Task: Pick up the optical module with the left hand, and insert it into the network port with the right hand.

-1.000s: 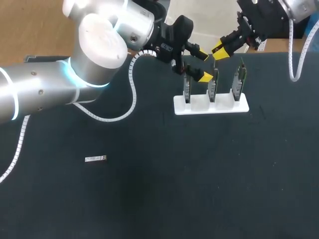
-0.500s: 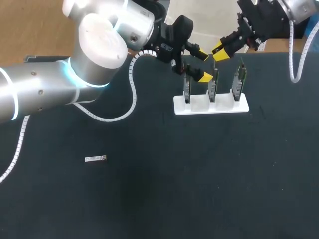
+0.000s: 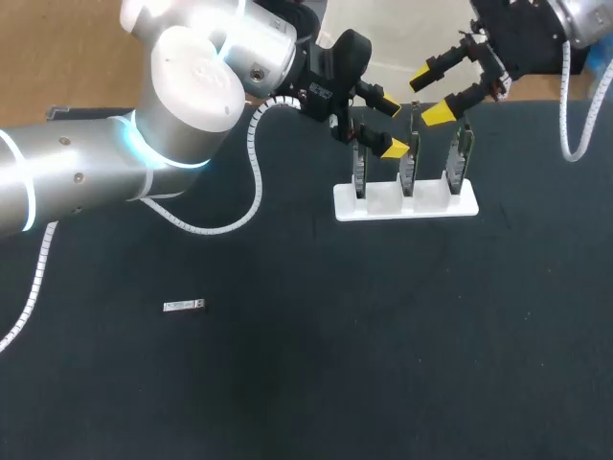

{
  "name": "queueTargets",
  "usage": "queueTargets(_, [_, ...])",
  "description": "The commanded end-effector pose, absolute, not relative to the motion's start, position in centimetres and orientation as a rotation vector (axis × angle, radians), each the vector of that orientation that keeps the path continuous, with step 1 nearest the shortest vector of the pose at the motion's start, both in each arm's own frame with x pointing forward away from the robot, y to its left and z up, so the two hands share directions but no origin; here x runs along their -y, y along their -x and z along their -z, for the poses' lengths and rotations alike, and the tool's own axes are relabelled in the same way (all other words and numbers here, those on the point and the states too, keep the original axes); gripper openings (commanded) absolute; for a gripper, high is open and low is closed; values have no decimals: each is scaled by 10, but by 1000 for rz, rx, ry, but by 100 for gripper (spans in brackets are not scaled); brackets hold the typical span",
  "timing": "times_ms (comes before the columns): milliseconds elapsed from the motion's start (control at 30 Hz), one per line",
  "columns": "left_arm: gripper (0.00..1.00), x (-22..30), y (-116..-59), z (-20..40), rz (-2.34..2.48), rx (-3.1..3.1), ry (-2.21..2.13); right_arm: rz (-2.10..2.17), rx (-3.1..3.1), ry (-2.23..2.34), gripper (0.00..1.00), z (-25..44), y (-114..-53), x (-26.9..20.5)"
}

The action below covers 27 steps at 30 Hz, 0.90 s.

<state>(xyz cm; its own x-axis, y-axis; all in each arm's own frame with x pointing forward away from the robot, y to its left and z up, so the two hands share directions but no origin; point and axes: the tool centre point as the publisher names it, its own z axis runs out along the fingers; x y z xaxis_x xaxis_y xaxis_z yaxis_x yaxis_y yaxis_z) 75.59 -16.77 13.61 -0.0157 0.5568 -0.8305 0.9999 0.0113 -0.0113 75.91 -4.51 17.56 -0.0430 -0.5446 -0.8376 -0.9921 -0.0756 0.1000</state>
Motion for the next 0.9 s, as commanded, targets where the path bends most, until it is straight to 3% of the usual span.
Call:
queueTargets(33, [100, 168, -754, -136, 869, -1649, -1614, -1071, -1604, 1680, 100, -178, -765, 53])
queueTargets(733, [100, 168, -754, -136, 869, -1649, -1614, -1040, -1574, 1679, 100, -191, -769, 53])
queueTargets(767, [100, 168, -754, -136, 869, -1649, -1614, -1035, -1575, 1673, 47, -191, -770, 53])
queueTargets(800, [100, 168, -754, -136, 869, -1649, -1614, -1031, -1574, 1671, 12, -192, -770, 52])
queueTargets(833, [100, 168, -754, -136, 869, -1649, -1614, -1027, -1573, 1669, 0, -192, -770, 51])
queueTargets(900, [100, 168, -754, -136, 869, -1649, -1614, -1021, -1572, 1671, 0, -192, -769, 49])
